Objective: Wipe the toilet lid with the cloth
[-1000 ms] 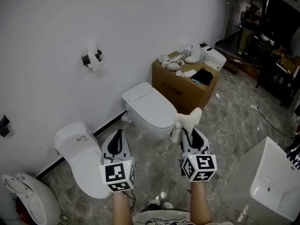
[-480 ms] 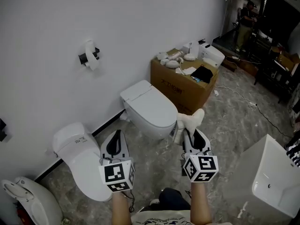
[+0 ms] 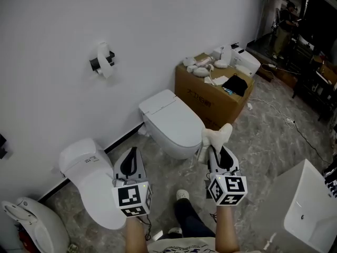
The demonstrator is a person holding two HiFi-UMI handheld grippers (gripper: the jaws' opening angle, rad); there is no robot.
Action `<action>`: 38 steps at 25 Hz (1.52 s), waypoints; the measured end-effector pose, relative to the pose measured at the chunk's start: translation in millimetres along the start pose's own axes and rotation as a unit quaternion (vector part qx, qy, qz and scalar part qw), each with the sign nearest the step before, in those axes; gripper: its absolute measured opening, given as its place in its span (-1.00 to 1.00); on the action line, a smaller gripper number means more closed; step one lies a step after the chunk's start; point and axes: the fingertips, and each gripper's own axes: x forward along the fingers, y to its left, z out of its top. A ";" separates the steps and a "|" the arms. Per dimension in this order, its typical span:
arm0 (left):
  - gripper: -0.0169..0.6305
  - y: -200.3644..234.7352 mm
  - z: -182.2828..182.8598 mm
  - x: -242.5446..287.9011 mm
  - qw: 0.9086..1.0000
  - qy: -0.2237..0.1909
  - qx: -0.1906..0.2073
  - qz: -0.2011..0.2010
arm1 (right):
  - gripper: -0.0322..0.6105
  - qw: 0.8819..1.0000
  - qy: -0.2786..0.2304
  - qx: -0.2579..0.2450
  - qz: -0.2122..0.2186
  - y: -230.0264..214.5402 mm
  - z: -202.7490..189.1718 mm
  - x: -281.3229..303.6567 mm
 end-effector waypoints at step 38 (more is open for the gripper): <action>-0.91 50.4 2.0 358.9 0.997 0.020 -0.005 0.079 | -0.55 0.997 0.027 -0.005 0.068 -87.6 12.8 395.3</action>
